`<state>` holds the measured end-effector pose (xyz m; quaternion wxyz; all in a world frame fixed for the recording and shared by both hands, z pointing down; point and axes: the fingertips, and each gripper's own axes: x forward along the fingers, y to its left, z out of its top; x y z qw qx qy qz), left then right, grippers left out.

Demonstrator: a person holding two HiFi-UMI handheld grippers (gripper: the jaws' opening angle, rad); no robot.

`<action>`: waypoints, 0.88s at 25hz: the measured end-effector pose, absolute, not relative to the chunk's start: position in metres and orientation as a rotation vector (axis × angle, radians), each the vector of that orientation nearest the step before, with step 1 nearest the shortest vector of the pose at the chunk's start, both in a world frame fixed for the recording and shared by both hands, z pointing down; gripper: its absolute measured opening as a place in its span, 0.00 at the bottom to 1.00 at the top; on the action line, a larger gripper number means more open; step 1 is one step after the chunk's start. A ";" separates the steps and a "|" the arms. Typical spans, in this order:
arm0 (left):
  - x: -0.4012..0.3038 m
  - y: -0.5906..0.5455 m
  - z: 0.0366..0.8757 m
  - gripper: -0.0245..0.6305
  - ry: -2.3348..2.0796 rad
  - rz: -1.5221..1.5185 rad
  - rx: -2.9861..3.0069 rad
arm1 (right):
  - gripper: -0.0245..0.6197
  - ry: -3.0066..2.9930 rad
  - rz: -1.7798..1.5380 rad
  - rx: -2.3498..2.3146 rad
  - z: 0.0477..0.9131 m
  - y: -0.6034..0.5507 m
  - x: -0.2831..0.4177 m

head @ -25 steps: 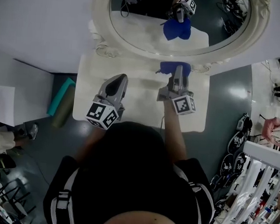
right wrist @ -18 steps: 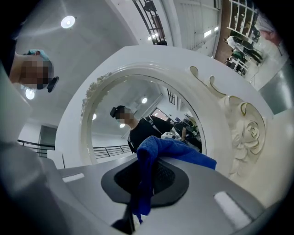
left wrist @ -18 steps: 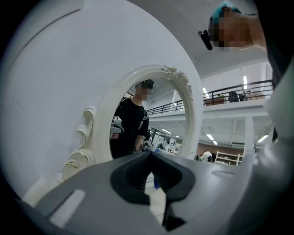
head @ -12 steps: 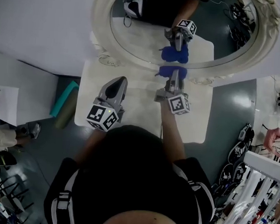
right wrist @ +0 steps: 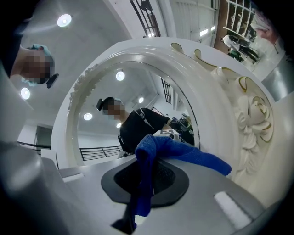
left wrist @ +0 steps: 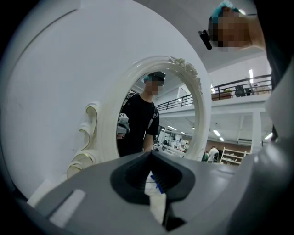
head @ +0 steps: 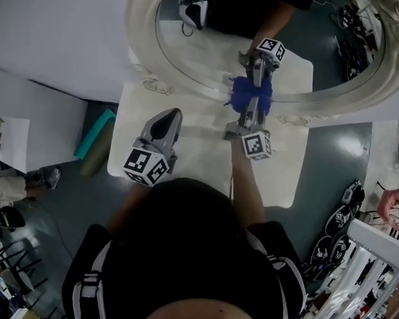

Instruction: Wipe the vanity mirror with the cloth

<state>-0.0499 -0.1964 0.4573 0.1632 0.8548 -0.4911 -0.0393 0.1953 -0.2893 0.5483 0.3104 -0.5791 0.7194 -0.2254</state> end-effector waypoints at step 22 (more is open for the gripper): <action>-0.054 -0.190 0.450 0.05 -1.378 -0.188 2.451 | 0.08 1.986 -0.301 -1.312 0.383 -0.287 0.191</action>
